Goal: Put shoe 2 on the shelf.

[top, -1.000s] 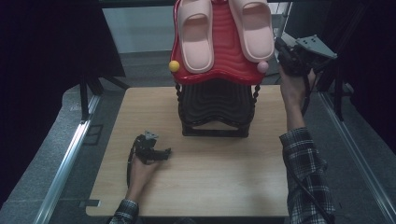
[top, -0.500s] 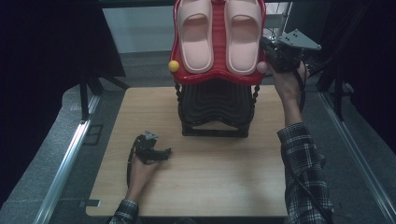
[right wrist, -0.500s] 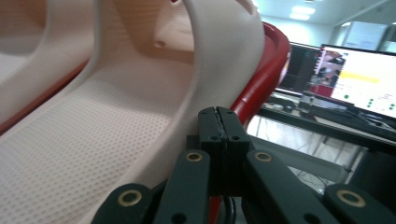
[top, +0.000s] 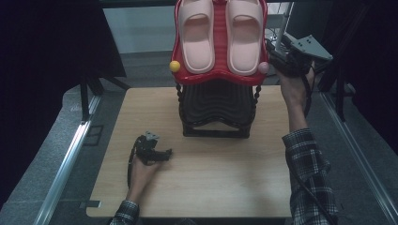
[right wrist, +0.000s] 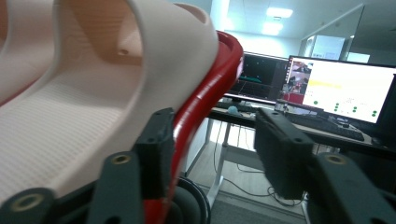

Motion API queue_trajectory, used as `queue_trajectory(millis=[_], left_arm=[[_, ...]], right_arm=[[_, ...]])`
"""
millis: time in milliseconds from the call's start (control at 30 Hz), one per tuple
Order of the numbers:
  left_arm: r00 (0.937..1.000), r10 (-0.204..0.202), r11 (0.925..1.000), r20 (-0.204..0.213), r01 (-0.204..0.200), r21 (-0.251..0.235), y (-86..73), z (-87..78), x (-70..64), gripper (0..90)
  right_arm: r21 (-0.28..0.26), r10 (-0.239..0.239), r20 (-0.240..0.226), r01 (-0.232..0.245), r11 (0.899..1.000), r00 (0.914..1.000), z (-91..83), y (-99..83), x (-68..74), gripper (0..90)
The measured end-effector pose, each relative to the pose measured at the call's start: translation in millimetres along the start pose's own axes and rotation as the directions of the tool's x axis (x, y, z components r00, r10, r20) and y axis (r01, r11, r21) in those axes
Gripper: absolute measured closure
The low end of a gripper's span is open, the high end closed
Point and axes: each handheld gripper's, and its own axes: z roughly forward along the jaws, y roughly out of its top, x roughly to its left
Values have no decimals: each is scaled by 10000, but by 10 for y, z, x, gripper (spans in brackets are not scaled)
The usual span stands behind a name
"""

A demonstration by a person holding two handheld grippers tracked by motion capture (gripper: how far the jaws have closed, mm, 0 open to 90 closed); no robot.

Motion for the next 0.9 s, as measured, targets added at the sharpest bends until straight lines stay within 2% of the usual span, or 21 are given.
queue_trajectory(millis=[200,467,900], left_arm=[[10000,-4,10000,-12,4,-2,0,0,-1,37],[10000,-18,10000,-12,18,-11,-1,0,-2,38],[10000,-23,10000,-22,23,-8,-2,0,-4,38]], right_arm=[[370,427,113,-431,9984,9990,-63,-147,-118,342],[466,722,243,-733,9962,9971,-136,-343,-218,260],[934,1228,-12,-1221,9881,9924,-288,-654,-308,169]])
